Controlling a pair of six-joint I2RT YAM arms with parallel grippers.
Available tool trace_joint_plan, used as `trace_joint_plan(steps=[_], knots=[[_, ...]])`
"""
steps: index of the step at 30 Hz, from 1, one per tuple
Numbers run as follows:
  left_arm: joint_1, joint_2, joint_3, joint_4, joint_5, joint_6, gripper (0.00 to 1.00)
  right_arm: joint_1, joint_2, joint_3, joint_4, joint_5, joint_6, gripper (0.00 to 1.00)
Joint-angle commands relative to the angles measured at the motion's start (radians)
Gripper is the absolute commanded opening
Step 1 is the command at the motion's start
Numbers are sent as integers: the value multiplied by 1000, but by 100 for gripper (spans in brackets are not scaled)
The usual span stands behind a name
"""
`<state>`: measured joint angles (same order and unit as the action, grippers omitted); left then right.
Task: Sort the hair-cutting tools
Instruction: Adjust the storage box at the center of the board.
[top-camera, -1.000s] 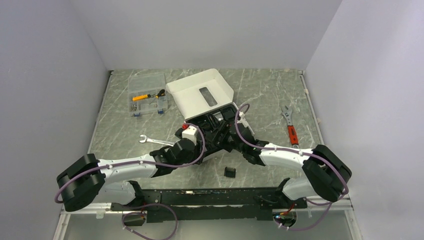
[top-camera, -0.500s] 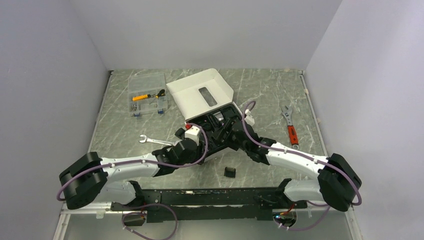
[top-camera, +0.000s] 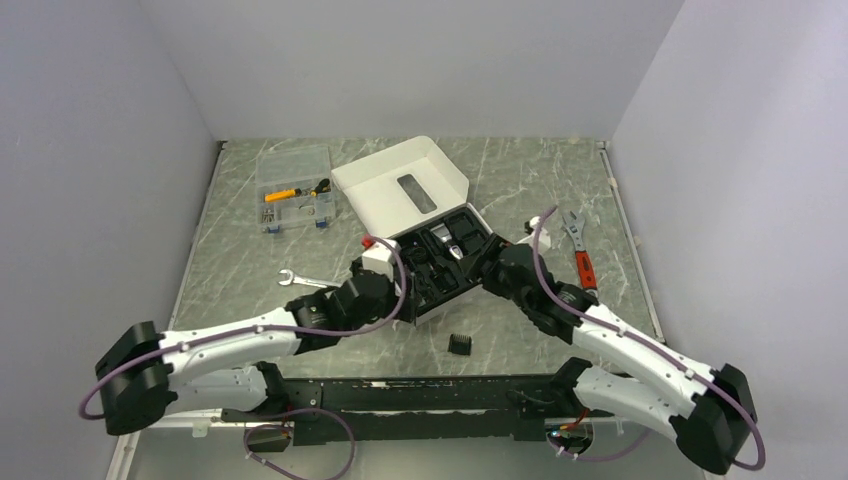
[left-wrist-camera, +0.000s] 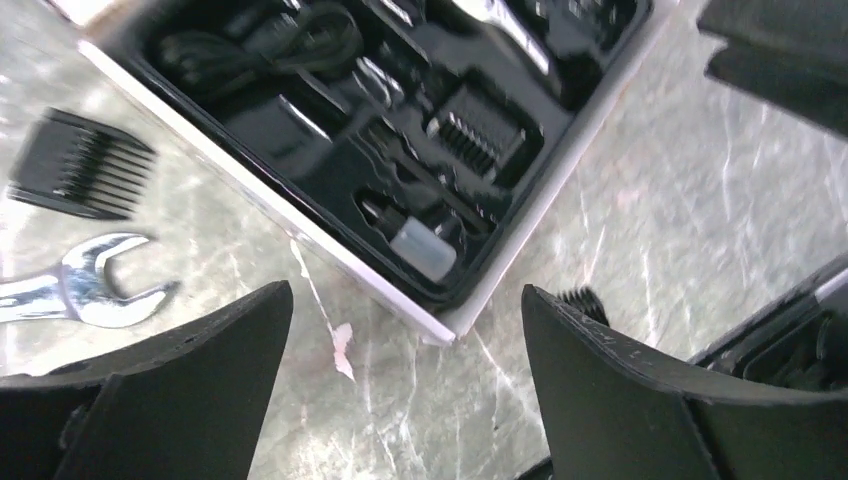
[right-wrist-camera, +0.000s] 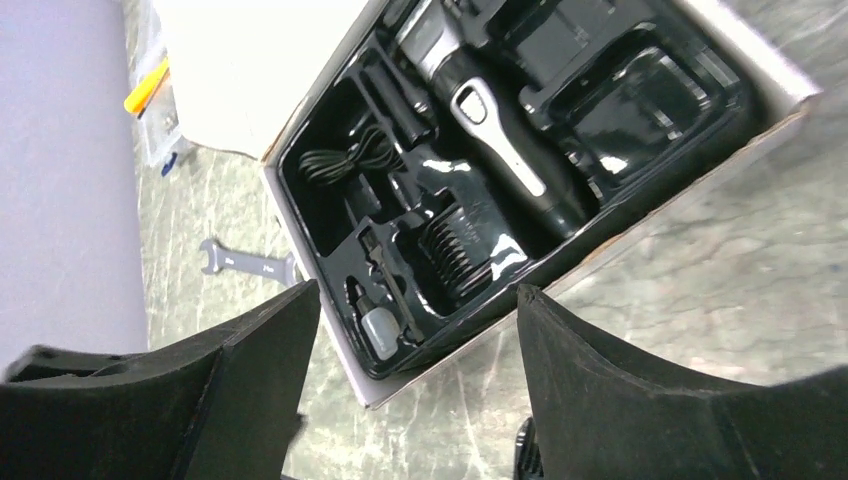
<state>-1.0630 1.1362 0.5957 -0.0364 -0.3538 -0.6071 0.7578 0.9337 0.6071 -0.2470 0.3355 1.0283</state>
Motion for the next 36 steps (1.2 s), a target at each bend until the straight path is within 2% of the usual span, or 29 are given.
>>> trace_joint_plan(steps=[1, 6, 9, 12, 17, 21, 25, 31, 36], knots=[[45, -89, 76, -145, -189, -85, 96, -76, -89, 2, -69, 22, -86, 75], [325, -94, 52, -114, -31, -162, 99, -158, -165, -70, -20, -84, -144, 80], [447, -45, 36, -23, 86, -166, 99, -164, -172, -85, -1, -128, -165, 81], [521, 55, 54, 72, 185, -152, 99, -165, -176, -96, 26, -162, -173, 81], [559, 224, 115, 197, 265, -104, 97, -166, -180, -103, 41, -192, -188, 80], [563, 352, 201, 182, 298, -83, 90, -166, -185, -119, 47, -188, -196, 80], [562, 417, 234, 195, 298, -75, 84, -170, -171, -136, 65, -191, -194, 80], [562, 467, 227, 284, 323, -62, 61, -175, -139, -163, 87, -184, -191, 80], [525, 448, 149, 395, 333, -82, 51, -196, -127, -189, 98, -153, -175, 80]])
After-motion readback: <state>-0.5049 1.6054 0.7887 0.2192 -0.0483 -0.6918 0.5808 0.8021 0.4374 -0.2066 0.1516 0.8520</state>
